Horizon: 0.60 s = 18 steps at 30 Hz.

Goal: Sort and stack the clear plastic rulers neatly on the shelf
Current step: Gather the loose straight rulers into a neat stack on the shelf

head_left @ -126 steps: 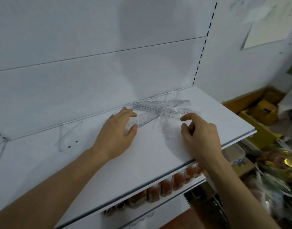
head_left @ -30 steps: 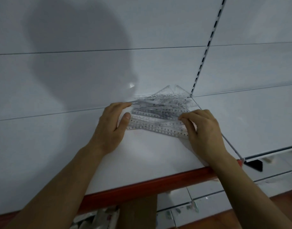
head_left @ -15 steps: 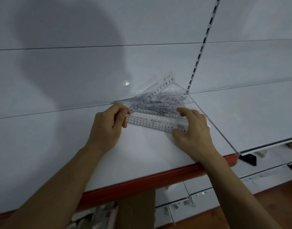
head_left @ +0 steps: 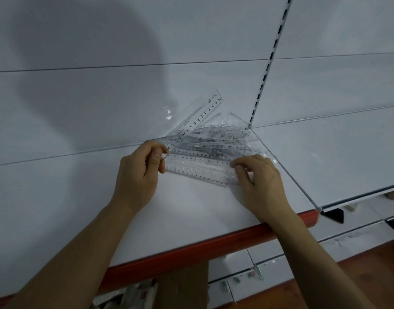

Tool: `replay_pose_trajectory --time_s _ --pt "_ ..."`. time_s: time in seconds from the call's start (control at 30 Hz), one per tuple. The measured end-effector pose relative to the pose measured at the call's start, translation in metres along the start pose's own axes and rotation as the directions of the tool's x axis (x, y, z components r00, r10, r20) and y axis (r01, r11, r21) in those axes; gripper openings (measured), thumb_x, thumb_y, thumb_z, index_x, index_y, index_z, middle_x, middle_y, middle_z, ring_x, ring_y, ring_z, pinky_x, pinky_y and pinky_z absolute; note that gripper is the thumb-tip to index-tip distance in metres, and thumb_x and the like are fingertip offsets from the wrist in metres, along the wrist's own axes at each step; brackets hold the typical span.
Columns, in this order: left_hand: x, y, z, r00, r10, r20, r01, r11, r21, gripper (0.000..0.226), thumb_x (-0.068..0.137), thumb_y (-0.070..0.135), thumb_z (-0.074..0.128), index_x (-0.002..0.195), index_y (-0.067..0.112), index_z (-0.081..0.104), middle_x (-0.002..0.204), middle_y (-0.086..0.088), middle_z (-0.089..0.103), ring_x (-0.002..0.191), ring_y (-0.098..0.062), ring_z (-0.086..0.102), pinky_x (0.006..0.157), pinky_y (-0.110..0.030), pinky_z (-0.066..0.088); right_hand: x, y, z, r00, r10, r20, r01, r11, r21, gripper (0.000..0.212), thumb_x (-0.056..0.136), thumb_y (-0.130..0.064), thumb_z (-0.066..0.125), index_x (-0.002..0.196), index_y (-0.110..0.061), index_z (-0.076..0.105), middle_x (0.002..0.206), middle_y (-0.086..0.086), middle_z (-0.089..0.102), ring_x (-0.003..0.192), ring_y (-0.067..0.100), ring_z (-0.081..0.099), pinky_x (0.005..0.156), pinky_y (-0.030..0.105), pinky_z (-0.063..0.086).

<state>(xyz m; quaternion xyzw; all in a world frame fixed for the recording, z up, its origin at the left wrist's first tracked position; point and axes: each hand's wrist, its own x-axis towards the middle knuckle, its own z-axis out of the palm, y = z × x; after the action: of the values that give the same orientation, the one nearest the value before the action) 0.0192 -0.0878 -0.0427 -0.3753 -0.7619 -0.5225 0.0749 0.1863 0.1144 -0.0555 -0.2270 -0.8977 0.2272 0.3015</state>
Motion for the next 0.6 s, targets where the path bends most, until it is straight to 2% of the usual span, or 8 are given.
replay_pose_trajectory --time_s 0.07,0.1,0.2,0.27,0.37,0.5,0.6 --pt "0.001 -0.002 0.000 1.000 -0.001 -0.016 0.001 1.000 -0.013 0.023 0.107 0.011 0.043 0.101 0.017 0.065 0.067 0.002 0.062 0.049 -0.006 0.049 0.052 -0.012 0.035 -0.001 -0.003 -0.007 0.997 0.062 -0.042 -0.057 0.993 0.100 0.016 0.100 -0.016 0.057 0.102 -0.023 0.072 0.089 -0.014 0.066 0.080 0.003 0.058 0.072 0.012 0.040" --pt "0.002 -0.003 0.000 1.000 -0.004 -0.027 0.003 1.000 -0.021 0.023 0.107 0.012 0.043 0.101 0.019 0.064 0.067 0.002 0.062 0.049 -0.008 0.048 0.051 -0.015 0.036 -0.002 -0.004 -0.011 0.993 0.108 -0.051 -0.099 0.983 0.153 0.015 0.101 -0.017 0.056 0.101 -0.022 0.071 0.080 -0.014 0.066 0.072 0.003 0.059 0.065 0.008 0.038" --pt "0.003 -0.005 0.002 0.999 -0.011 -0.034 0.008 0.997 -0.071 0.022 0.105 0.021 0.040 0.103 0.021 0.062 0.073 0.002 0.064 0.052 -0.018 0.048 0.051 -0.029 0.041 -0.004 0.000 -0.025 0.974 0.218 -0.066 -0.195 0.947 0.255 0.014 0.103 -0.022 0.054 0.098 -0.022 0.067 0.059 -0.002 0.060 0.050 0.012 0.049 0.050 0.017 0.036" --pt "0.002 -0.006 0.006 1.000 -0.004 0.012 0.006 0.995 -0.099 0.023 0.104 0.025 0.038 0.107 0.021 0.061 0.077 0.002 0.063 0.056 -0.024 0.048 0.055 -0.035 0.043 -0.006 0.011 -0.036 0.959 0.277 -0.058 -0.252 0.930 0.269 0.016 0.103 -0.023 0.051 0.097 -0.024 0.067 0.059 0.000 0.059 0.048 0.014 0.046 0.050 0.024 0.035" --pt "0.002 0.001 0.010 0.996 -0.021 0.091 0.035 0.987 -0.154 0.025 0.103 0.033 0.038 0.112 0.029 0.061 0.083 0.001 0.061 0.057 -0.020 0.043 0.058 -0.031 0.038 -0.013 0.033 -0.055 0.939 0.345 0.000 -0.324 0.882 0.342 0.026 0.101 -0.013 0.044 0.103 -0.026 0.066 0.054 -0.009 0.054 0.048 0.014 0.039 0.052 0.031 0.034" --pt "0.013 0.030 0.022 0.977 0.055 0.205 -0.037 0.995 -0.095 0.034 0.103 0.040 0.036 0.118 0.028 0.063 0.090 0.002 0.060 0.070 -0.016 0.053 0.066 -0.035 0.044 -0.017 0.062 -0.085 0.922 0.388 0.019 -0.352 0.816 0.459 0.036 0.100 -0.004 0.039 0.112 -0.024 0.065 0.059 -0.006 0.056 0.053 0.011 0.043 0.056 0.032 0.036" --pt "0.018 0.060 0.051 0.964 0.104 0.243 -0.078 0.990 -0.114 0.040 0.101 0.040 0.036 0.118 0.020 0.066 0.089 0.001 0.059 0.073 -0.011 0.051 0.068 -0.032 0.041 -0.022 0.081 -0.114 0.919 0.391 0.043 -0.348 0.756 0.554 0.033 0.105 -0.005 0.039 0.120 -0.022 0.063 0.068 0.001 0.064 0.055 0.013 0.046 0.050 0.024 0.040"
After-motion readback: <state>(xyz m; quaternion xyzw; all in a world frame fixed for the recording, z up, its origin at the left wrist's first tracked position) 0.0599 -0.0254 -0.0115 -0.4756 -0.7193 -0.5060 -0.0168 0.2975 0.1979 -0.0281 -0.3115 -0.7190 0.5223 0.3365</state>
